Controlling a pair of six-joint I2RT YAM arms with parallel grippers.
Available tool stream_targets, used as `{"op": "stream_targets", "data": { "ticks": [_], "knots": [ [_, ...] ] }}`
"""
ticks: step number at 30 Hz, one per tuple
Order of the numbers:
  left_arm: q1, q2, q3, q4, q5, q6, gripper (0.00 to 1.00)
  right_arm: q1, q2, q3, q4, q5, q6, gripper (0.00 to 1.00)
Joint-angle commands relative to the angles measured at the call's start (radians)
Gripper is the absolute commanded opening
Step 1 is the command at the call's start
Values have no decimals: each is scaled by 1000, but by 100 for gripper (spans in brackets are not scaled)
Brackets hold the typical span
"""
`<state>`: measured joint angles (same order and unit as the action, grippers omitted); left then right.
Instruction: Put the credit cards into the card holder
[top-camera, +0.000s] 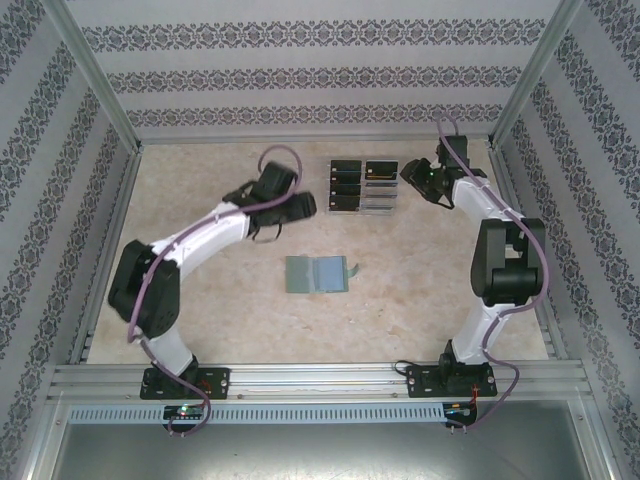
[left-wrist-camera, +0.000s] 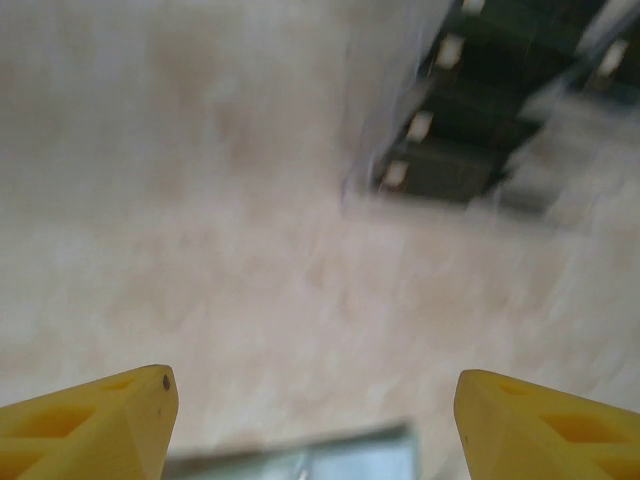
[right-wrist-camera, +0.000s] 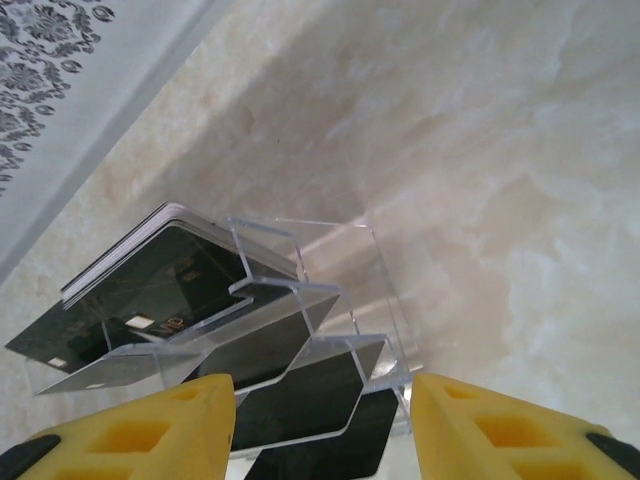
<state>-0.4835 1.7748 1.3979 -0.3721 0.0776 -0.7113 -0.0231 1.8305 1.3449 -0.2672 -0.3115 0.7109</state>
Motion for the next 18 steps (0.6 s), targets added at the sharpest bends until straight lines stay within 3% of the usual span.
{"op": "stream_targets", "data": {
  "ticks": [1, 11, 14, 18],
  "knots": [
    [70, 177, 174, -56, 58, -36, 74, -17, -71, -42, 64, -35, 46, 52],
    [140, 649, 832, -235, 94, -95, 74, -70, 19, -1, 146, -82, 156, 57],
    [140, 738, 960, -272, 115, -123, 74, -89, 88, 40, 197, -87, 218, 57],
    [128, 781, 996, -281, 125, -143, 73, -95, 204, 134, 214, -111, 253, 57]
  ]
}}
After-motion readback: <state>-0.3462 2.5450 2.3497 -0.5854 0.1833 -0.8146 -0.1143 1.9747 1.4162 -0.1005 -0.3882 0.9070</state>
